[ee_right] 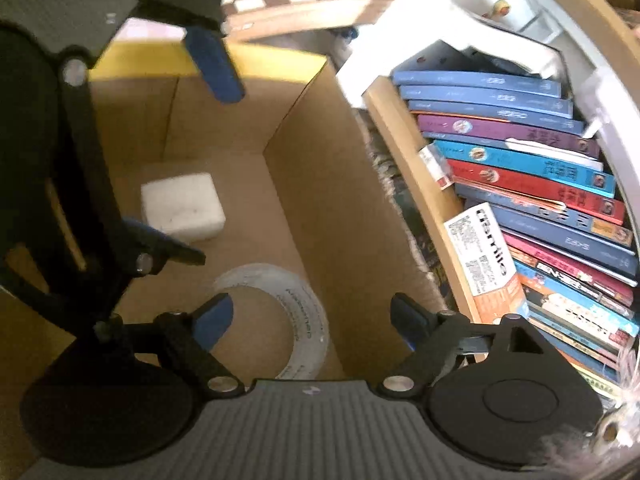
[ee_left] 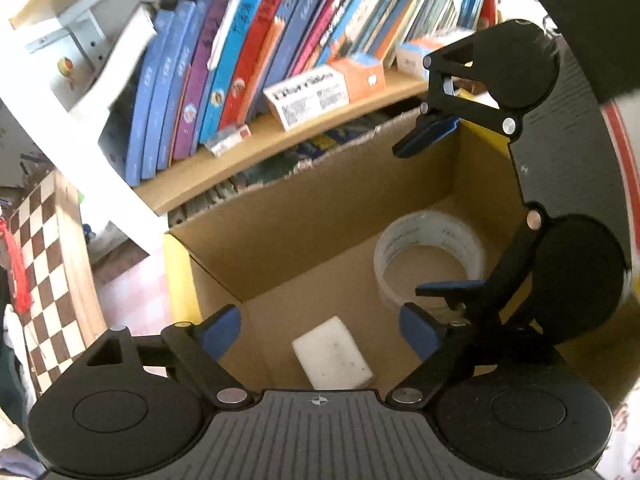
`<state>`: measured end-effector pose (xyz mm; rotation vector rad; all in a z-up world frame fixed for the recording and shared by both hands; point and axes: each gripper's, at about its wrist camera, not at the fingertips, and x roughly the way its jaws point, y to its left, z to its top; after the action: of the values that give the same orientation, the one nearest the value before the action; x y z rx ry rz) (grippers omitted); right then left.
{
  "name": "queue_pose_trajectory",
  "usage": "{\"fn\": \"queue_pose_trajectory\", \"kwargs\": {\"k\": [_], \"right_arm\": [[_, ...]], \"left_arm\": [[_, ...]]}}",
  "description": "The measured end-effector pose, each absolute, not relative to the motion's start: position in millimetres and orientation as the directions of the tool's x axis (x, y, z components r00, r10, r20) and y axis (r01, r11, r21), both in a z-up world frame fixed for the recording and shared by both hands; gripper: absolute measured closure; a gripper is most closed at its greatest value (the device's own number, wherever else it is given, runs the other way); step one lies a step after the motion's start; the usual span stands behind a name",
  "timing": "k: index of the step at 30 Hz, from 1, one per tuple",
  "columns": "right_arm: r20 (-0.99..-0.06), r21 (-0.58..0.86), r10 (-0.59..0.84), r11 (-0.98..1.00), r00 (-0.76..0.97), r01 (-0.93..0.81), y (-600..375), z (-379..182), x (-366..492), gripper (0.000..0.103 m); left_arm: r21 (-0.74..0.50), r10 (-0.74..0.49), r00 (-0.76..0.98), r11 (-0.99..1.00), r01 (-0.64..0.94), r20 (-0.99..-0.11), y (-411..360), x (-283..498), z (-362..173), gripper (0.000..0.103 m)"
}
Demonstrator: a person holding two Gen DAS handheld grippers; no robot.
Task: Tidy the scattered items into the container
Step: 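Withdraw both open tools from the box back toward the table items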
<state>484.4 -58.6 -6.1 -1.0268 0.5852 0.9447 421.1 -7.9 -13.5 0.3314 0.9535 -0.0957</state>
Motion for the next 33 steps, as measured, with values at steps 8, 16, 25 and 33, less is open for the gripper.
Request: {"fn": "queue_pose_trajectory", "kwargs": {"k": [8,16,25,33], "right_arm": [[-0.73,-0.408,0.447,0.322,0.517,-0.854,-86,28,479,0.017],[-0.626,-0.427,0.515,0.402,0.586,-0.81,-110,61,449,0.017],[-0.553,-0.398,0.529,0.511,0.644,-0.762,-131,88,399,0.017],[-0.518,-0.361,0.52,0.587,0.679,-0.725,-148,104,345,0.017]], "left_arm": [[0.221,0.05,0.664,0.959,0.176,-0.746,-4,401,20,0.013],[0.195,0.025,0.751,0.971,0.14,-0.66,-6,366,55,0.013],[0.173,0.012,0.82,0.979,0.106,-0.572,6,313,87,0.013],[0.16,-0.025,0.852,0.979,0.127,-0.523,16,256,103,0.012]]}}
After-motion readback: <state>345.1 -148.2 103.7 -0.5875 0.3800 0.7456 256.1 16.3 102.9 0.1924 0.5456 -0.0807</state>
